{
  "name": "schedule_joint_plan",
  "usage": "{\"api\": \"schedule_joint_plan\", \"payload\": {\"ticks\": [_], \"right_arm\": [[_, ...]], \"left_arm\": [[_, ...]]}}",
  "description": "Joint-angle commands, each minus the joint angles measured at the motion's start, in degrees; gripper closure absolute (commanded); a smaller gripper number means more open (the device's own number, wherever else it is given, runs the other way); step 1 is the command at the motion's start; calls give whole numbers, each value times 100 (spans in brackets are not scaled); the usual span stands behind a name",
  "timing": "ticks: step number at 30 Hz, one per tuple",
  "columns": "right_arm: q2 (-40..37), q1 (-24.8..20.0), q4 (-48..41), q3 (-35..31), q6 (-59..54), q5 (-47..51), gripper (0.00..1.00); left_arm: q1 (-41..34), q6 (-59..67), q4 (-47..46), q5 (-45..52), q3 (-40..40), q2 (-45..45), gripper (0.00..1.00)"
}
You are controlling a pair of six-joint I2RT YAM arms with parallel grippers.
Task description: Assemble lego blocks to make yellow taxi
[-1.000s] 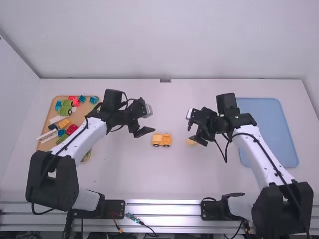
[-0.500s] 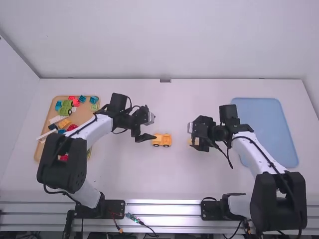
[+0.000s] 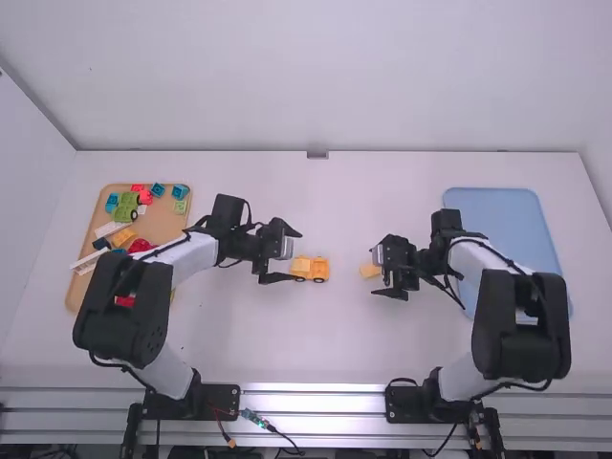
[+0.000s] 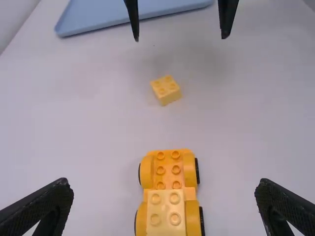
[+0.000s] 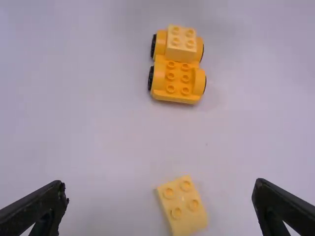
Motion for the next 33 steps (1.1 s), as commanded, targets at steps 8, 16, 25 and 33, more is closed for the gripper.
{"api": "schedule_joint_plan", "payload": {"ticks": [8,16,25,33], "right_arm": [[1118,79,-400,1067,-639,37,1],[2032,-11,-1093,1718,-1218,-33,1],[2443,-28,-1012,1849,-1253,-133,2],[2676,-4,-791,1853,-1218,-105,9]], "left_arm": [[31,-92,284,201,-240,315,1],[26,-299,691,542,-120,896,1],[31,-343,1270,841,-44,1539,1],[-101,-350,1287,820,81,1816,1]]}}
